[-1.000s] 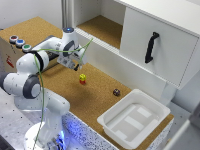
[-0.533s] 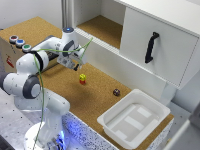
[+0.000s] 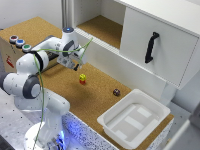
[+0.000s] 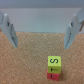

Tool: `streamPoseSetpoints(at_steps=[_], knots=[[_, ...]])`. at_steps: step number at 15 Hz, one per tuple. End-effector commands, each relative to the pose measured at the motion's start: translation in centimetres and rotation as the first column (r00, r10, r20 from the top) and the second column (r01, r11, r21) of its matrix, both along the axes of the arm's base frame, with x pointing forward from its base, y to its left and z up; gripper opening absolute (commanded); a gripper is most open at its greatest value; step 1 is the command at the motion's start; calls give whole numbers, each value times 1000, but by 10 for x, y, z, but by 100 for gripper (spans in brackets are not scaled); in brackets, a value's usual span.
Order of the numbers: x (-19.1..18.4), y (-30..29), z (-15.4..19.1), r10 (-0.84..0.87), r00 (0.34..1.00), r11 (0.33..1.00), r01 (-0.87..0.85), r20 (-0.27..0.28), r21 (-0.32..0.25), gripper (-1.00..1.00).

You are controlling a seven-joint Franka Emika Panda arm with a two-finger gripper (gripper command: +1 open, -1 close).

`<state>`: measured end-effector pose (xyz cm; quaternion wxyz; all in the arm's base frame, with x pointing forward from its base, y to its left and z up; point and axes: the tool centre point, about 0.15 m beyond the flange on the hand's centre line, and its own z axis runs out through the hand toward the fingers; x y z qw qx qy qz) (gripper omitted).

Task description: Unstack the yellow block

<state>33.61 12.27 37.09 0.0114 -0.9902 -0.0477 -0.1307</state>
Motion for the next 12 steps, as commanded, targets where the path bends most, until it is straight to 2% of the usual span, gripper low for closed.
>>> streamPoseSetpoints(at_steps=[1, 4, 7, 9, 11, 12], knots=[[4, 39, 20, 12, 1000, 1000, -12, -8, -15, 100], [9, 67, 21, 39, 998, 999, -41, -56, -28, 100], [14, 51, 14, -33, 996, 999, 33, -82, 4, 100], [20, 50, 15, -39, 995, 999, 39, -96, 0, 100], [24, 67, 6, 6, 990, 1000, -2, -142, 24, 100], [25, 76, -3, 22, 984, 1000, -18, -175, 24, -100]])
